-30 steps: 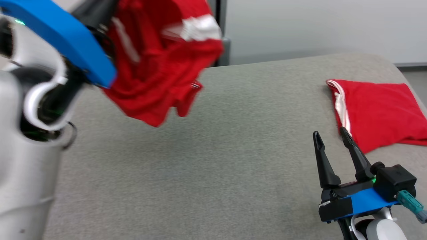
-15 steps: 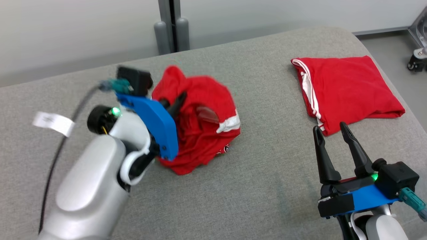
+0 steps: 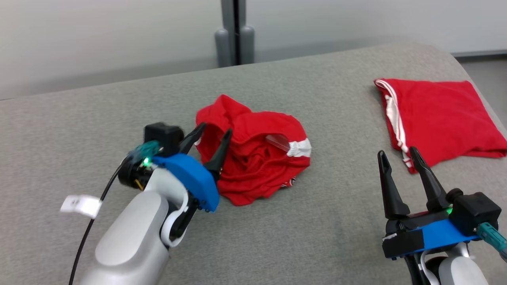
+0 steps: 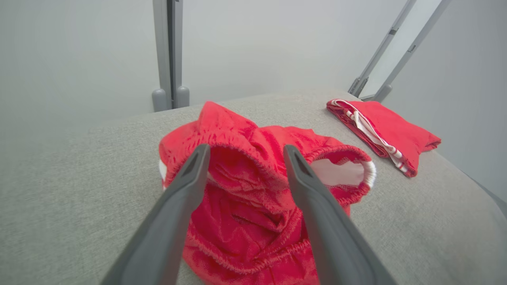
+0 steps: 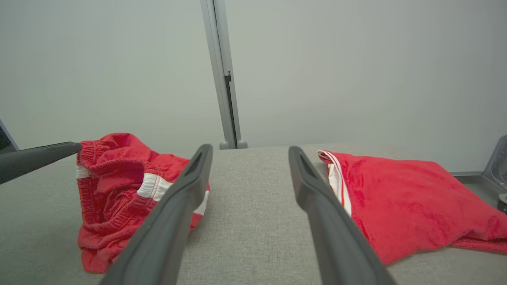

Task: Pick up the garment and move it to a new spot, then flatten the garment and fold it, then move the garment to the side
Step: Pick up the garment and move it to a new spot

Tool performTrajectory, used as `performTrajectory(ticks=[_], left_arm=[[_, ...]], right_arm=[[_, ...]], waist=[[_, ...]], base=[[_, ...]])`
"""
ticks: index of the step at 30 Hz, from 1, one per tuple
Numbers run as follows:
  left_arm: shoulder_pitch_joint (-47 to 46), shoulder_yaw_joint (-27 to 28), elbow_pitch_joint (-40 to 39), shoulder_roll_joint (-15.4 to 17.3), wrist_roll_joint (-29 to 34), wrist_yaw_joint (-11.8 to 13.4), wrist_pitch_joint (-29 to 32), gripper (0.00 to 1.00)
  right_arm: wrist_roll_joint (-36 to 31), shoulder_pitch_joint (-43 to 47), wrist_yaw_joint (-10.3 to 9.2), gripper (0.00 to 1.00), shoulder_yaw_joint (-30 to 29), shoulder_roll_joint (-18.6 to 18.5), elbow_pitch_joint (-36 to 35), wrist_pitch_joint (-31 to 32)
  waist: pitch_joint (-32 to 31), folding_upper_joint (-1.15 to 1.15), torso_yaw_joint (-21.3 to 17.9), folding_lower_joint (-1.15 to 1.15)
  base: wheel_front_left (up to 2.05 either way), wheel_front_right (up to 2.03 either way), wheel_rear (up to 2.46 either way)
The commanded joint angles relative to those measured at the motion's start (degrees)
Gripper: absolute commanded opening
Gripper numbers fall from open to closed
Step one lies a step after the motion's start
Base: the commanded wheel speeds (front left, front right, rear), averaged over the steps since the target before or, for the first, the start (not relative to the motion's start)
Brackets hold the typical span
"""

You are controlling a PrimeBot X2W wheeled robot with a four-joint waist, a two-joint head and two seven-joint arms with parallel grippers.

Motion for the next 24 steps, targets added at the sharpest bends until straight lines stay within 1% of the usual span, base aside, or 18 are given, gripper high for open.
performTrajectory(ticks=[1,2,3,4,7,10,11,13,16,20,24], left_arm=[[3.42,1.88,-0.62,-0.49,-1.24,0.16,-5.56,1.00],[4.37,2.57,-1.09,-0.41,-1.57,0.14,-7.64,1.00],[4.37,2.57,-1.09,-0.41,-1.57,0.14,-7.64,1.00],[5.45,3.20,-1.45,-0.52,-2.25,0.09,-9.38,1.00],[8.69,5.26,-2.93,0.27,-2.99,0.03,-15.01,1.00],[11.72,7.09,-4.81,1.14,-2.56,0.58,-18.22,1.00],[12.76,7.62,-5.51,1.75,-1.61,1.06,-18.80,1.00],[15.19,9.33,-7.15,1.98,-0.99,1.97,-19.44,1.00],[18.77,13.23,-10.47,2.47,0.78,3.00,-19.74,1.00],[24.38,18.55,-15.21,2.02,4.50,3.14,-19.75,1.00],[28.71,21.77,-16.80,1.97,8.22,3.79,-19.76,1.00]], right_arm=[[-0.31,1.33,0.03,1.00,-0.60,-0.05,-0.48,0.78],[-0.44,1.56,0.03,1.00,-0.79,-0.05,-0.60,0.82],[-0.44,1.56,0.03,1.00,-0.79,-0.05,-0.60,0.82],[-0.51,1.82,0.03,1.00,-1.05,-0.05,-0.82,1.06],[-0.69,2.73,0.03,1.00,-1.74,-0.04,-1.43,1.58],[-0.89,3.69,0.03,1.00,-2.72,-0.05,-2.00,2.04],[-0.90,4.01,0.03,1.00,-2.99,-0.04,-2.12,2.20],[-0.94,4.73,0.03,1.00,-3.50,-0.05,-2.31,2.29],[-0.53,5.57,0.03,1.00,-3.85,-0.05,-2.05,2.41],[-0.23,6.87,0.03,1.00,-4.74,-0.05,-1.16,2.35],[-0.39,7.89,0.03,1.00,-5.18,-0.04,-0.07,2.71]], waist=[[-2.55,0.00,3.34,0.00],[-2.99,0.00,3.95,0.00],[-2.99,0.00,3.95,0.00],[-3.36,0.00,4.54,0.00],[-4.42,0.00,6.21,0.00],[-5.28,0.00,7.86,0.00],[-5.55,0.00,8.27,0.00],[-6.13,0.00,9.04,0.00],[-6.84,0.00,9.57,0.00],[-7.62,0.00,10.08,0.00],[-8.26,0.00,10.19,0.00]], base=[[0.00,0.00,0.00],[0.00,0.00,0.00],[0.00,0.00,0.00],[0.00,0.00,0.00],[0.00,0.00,0.00],[0.00,0.00,0.00],[0.00,0.00,0.00],[0.00,0.00,0.00],[0.00,0.00,0.00],[0.00,0.00,0.00],[0.00,0.00,0.00]])
